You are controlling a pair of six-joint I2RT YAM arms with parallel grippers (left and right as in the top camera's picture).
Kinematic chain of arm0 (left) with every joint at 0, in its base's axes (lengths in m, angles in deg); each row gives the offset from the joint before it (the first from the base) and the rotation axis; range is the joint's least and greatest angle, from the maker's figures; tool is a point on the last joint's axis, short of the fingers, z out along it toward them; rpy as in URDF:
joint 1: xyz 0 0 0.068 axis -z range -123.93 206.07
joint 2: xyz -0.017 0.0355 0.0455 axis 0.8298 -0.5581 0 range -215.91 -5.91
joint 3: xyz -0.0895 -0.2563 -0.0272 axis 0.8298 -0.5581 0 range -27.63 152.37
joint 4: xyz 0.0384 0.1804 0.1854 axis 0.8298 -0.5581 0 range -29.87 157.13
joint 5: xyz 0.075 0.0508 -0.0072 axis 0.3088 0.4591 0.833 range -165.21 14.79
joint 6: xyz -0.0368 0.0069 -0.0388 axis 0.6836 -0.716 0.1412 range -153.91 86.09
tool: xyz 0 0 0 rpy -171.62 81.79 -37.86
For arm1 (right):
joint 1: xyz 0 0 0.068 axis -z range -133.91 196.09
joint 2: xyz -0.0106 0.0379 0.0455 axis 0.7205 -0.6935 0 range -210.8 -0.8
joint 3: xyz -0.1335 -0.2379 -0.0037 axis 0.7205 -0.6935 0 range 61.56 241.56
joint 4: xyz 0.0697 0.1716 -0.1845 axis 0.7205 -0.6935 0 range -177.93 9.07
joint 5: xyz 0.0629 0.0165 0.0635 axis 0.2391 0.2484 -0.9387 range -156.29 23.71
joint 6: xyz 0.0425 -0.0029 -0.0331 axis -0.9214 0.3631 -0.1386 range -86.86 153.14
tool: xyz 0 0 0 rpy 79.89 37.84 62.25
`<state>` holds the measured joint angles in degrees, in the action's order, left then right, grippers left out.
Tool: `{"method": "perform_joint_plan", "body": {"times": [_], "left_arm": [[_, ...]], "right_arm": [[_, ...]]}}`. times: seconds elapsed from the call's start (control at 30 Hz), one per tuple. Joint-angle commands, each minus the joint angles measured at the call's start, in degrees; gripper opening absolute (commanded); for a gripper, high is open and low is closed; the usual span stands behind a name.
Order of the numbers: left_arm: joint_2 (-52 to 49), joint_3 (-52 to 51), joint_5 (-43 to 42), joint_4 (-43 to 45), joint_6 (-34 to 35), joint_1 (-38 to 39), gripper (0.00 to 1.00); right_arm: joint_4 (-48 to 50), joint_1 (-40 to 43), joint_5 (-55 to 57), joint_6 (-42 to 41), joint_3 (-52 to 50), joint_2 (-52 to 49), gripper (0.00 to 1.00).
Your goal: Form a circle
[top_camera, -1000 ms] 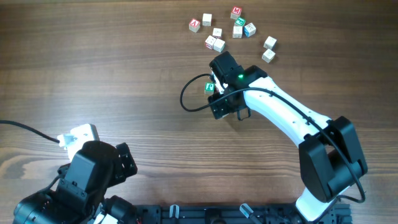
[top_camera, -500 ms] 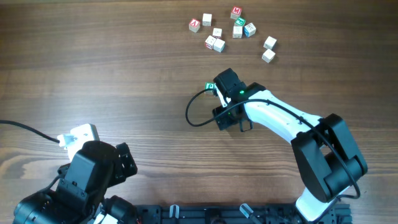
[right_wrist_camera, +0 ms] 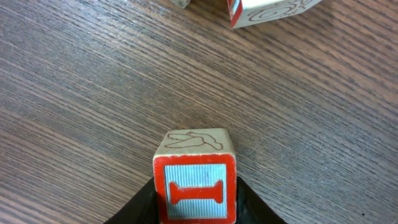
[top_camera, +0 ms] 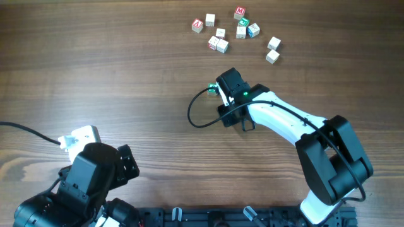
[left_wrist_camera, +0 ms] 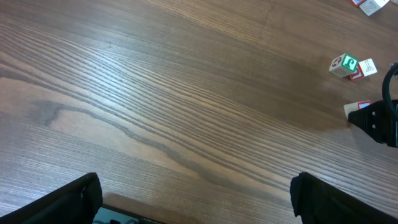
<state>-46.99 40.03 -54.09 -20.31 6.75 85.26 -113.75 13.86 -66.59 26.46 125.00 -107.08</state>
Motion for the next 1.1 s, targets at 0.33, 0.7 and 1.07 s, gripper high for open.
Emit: {"method": "perform_joint_plan", "body": {"times": [0.33,0.7,1.07], "left_arm": [[-0.1,-0.2,-0.1,-0.1,0.7,-0.1,1.0],[-0.1,-0.2,-0.1,-0.1,0.7,-0.1,1.0],[-0.1,-0.2,-0.1,-0.1,0.7,-0.1,1.0]], "right_arm": [[3.4,-0.2,0.2,-9.1,0.4,-0.9,0.25],[8.8,-0.2,-1.0,-9.8,0.4,-0.9,0.25],[11.4,-0.2,-0.6,-10.3,0.4,-0.9,0.25]]}}
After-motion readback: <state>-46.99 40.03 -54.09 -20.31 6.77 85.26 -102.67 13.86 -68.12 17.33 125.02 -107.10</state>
